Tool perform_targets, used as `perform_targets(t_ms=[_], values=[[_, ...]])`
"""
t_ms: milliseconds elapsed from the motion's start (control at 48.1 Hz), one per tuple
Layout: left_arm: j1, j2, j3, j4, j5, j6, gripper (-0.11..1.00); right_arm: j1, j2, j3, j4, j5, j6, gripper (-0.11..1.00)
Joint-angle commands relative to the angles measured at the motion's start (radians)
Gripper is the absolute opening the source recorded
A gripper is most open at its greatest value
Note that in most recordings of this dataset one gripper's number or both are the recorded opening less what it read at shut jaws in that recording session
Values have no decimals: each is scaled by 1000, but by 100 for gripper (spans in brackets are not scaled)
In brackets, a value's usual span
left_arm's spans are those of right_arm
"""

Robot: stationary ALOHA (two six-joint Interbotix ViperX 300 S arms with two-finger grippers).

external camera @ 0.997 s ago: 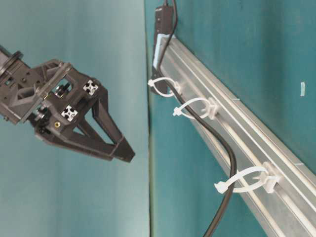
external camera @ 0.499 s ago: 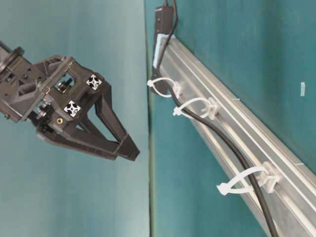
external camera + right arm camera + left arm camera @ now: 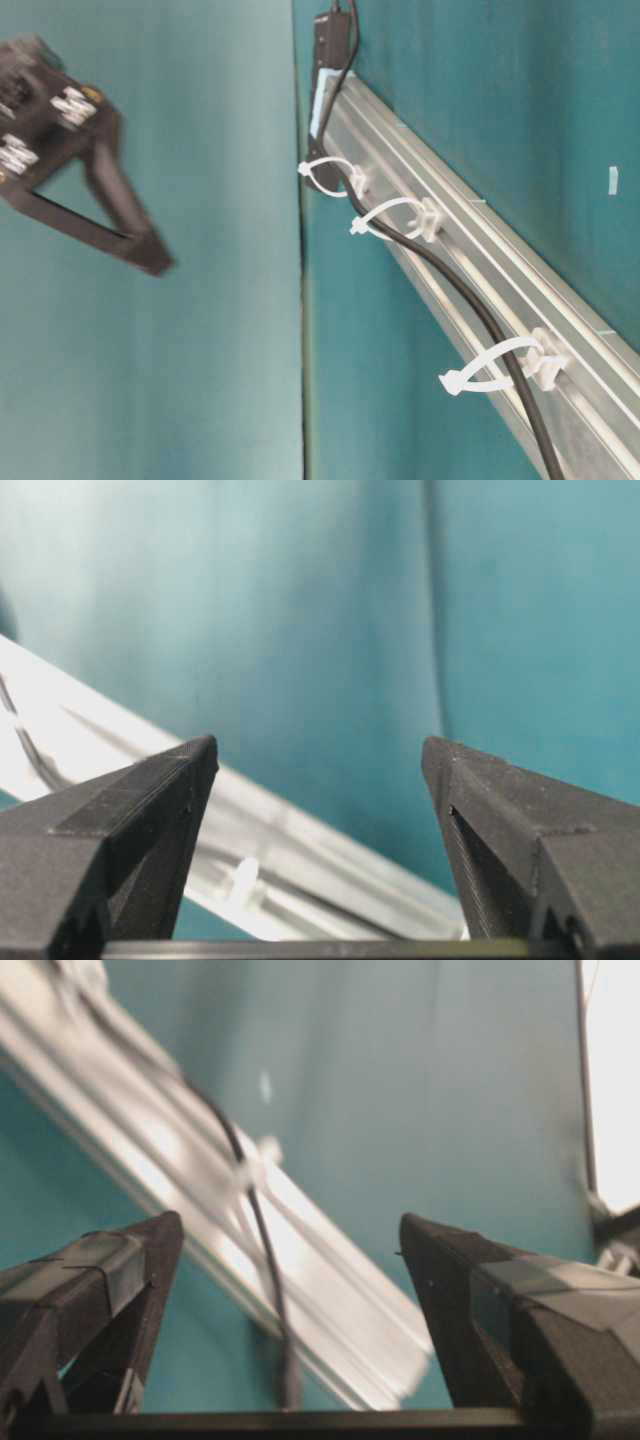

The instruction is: Pass the USB cable through three rings with both arms.

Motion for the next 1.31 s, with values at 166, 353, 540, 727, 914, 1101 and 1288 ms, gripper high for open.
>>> perform_targets(t_ms=[166,353,540,727,914,1101,1288], values=[[81,-284,-20,6,5,192,94,-12,-147,114,2,-219,46,86],[120,-348,-18,6,34,209,94,-25,-241,207,2,-324,81,86],[120,-364,-20,6,54,210,94,-20,-319,270,2,-348,100,87],[120,-371,-20,6,48,218,94,-17,-391,313,2,-350,112,86],[120,-388,-9,5,23,241,94,-15,-497,370,2,-383,126,86],[120,-397,-3,6,21,281,94,-28,-598,414,2,-399,124,87],[120,-396,5,6,12,285,94,-15,-611,425,2,-368,132,87]])
